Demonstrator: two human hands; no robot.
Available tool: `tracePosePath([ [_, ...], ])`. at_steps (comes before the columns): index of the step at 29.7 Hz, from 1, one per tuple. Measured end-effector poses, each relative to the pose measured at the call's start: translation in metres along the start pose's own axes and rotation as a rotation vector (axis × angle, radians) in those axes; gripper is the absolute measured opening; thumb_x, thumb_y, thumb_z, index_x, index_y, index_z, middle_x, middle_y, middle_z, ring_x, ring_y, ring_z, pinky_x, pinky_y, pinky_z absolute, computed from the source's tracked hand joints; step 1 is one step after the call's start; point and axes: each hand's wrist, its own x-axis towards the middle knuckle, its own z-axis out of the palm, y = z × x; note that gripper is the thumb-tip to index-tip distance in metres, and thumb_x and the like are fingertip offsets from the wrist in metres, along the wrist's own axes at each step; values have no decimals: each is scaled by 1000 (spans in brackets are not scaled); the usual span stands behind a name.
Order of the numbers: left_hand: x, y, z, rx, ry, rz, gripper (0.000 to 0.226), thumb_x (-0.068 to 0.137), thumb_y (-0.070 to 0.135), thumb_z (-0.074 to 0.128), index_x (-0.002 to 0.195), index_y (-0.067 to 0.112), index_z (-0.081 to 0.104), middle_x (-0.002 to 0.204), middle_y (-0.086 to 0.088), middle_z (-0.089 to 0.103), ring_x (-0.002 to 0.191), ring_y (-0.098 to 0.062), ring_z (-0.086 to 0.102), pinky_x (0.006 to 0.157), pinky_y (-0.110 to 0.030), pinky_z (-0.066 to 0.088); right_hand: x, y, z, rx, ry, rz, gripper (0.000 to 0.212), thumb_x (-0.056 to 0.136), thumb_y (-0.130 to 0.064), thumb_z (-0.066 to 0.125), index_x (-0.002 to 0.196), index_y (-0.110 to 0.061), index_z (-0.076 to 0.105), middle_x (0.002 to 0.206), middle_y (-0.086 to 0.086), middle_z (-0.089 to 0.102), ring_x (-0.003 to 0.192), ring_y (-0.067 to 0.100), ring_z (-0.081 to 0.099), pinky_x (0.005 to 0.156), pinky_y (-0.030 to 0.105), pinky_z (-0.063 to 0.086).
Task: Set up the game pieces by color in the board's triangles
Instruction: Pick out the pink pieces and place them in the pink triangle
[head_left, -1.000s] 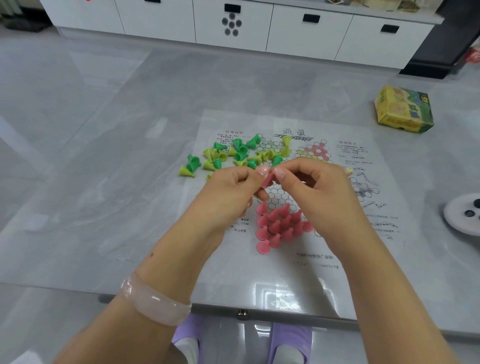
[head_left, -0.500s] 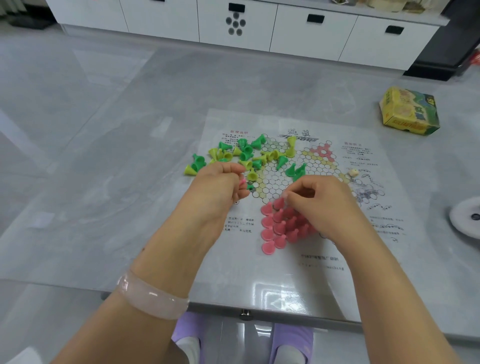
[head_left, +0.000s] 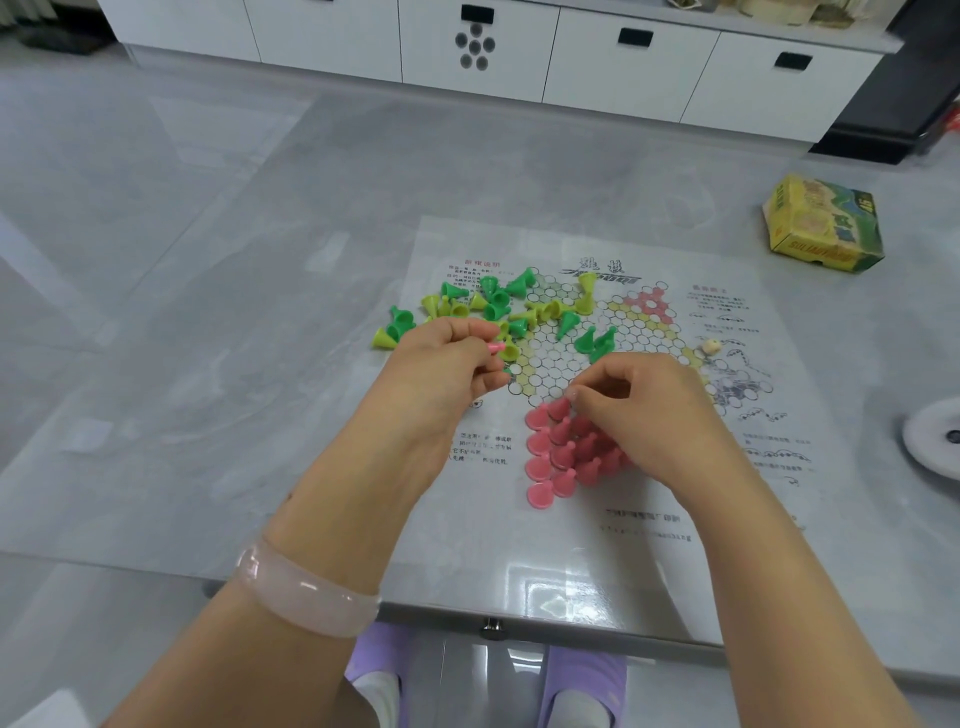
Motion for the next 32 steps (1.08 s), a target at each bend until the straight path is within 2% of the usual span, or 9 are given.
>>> tracePosePath([
  [12,0,0,0,21,-29,3,19,88,-7,47,82,9,57,78,-4,56,65,-9,53,63,-16,53,1,2,0,-18,-14,-7,20,84,-10,59,68,-18,67,62,1,69,50,16,66,49,30,55],
  [15,-1,0,0,23,-53,3,18,89,-6,48,87,9,57,82,-6,62,62,-9,56,59,-16,54,1,3,0,-19,83,-52,17,87,-19,57,72,-19,66,61,-8,63,49,-1,58,46,10,45],
  [18,-5,-1,2,92,-131,-3,16,92,-1,45,97,11,53,87,-7,67,61,-11,58,59,-17,54,0,-4,-4,60,252,-155,15,89,-24,55,80,-24,66,74,-14,65,72,-2,59,62,7,41],
  [20,-8,-1,4,121,-198,-14,16,94,2,45,105,10,50,87,-7,68,60,-11,58,59,-18,53,-2,-9,-4,136,207,-202,14,89,-23,55,80,-27,66,79,-14,67,80,2,62,72,13,46],
  [22,-8,-3,4,154,-227,-24,17,94,4,45,110,10,49,88,-9,68,60,-12,58,61,-21,52,-4,-12,-2,123,134,-223,16,88,-23,57,77,-31,65,78,-15,67,77,2,62,69,11,46],
  [24,-6,-4,3,191,-226,-17,19,94,6,46,112,10,50,86,-12,68,62,-15,58,64,-25,50,-6,-15,-1,143,71,-227,18,88,-21,58,75,-29,67,72,-15,69,69,6,64,56,7,46],
  [27,-5,-5,2,176,-229,-6,19,94,6,47,112,10,50,65,4,68,58,-12,57,55,-19,47,-8,-19,-1,233,1,-183,19,89,-18,57,75,-24,69,69,-12,70,59,13,64,42,11,45],
  [29,-5,-4,2,169,-239,-1,18,94,7,47,112,9,49,54,11,66,56,-10,56,50,-16,46,-8,-20,-1,242,-9,-183,20,88,-19,58,72,-25,69,71,-7,70,58,16,64,42,14,47],
  [32,-6,-4,1,173,-229,9,17,94,8,48,111,9,49,52,12,65,55,-9,56,50,-16,46,-8,-22,1,209,-12,-200,18,87,-20,59,74,-25,69,72,-4,71,60,17,67,51,27,53],
])
